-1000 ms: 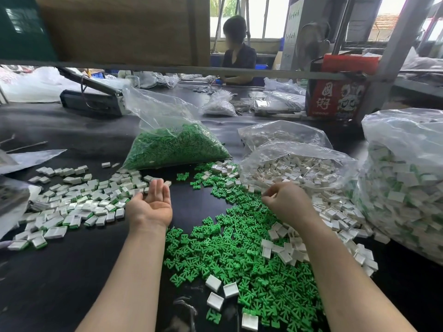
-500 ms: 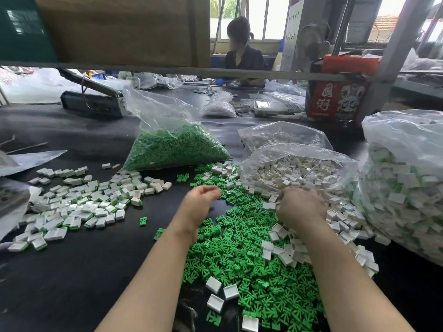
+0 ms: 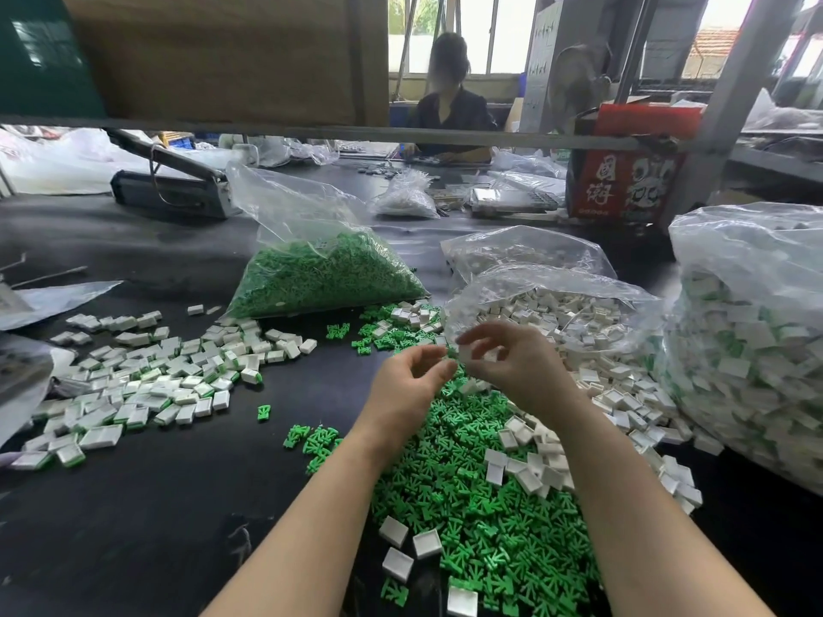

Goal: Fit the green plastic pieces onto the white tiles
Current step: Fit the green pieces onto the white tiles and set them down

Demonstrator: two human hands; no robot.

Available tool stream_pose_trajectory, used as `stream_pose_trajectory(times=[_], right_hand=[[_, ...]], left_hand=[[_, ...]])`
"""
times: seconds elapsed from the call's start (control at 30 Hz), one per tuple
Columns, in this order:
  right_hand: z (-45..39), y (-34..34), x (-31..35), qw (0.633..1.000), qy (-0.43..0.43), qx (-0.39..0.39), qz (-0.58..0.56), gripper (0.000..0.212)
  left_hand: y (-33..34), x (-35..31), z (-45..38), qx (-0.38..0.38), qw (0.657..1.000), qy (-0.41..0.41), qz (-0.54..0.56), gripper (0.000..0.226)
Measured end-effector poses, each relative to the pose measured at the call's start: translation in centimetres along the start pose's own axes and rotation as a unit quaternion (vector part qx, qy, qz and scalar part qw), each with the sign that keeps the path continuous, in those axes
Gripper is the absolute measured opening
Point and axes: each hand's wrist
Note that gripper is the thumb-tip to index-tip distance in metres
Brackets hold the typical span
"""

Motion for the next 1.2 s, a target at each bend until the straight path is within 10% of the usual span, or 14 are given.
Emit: stream_pose_trajectory(times=[0.27,0.67,1.2], right_hand=[[0.0,0.6,0.4,0.999,0.0,0.033,-0.027,0.039],[0.1,2.2,0.4,0.967,0.054,0.108,0.223,0.005],[0.4,1.2,1.8,0.971,0.054,-0.023,-0.23,0.02]], left_hand=[[-0.2,-0.5,0.1,-0.075,0.991,0.073,0.088,0.011],[-0.4,-0.7,-0.1,-0.092,0.986,0.054,0.132,0.009],[-1.5,-0.7,-0.5,-0.088,0.941,-0.081,0.318,0.02]])
Point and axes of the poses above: each hand's wrist, its own z-axis away from the middle knuckle, its own y-axis out of the palm, x = y × z, and after that the axes turned 9 degrees about -z, right-handed
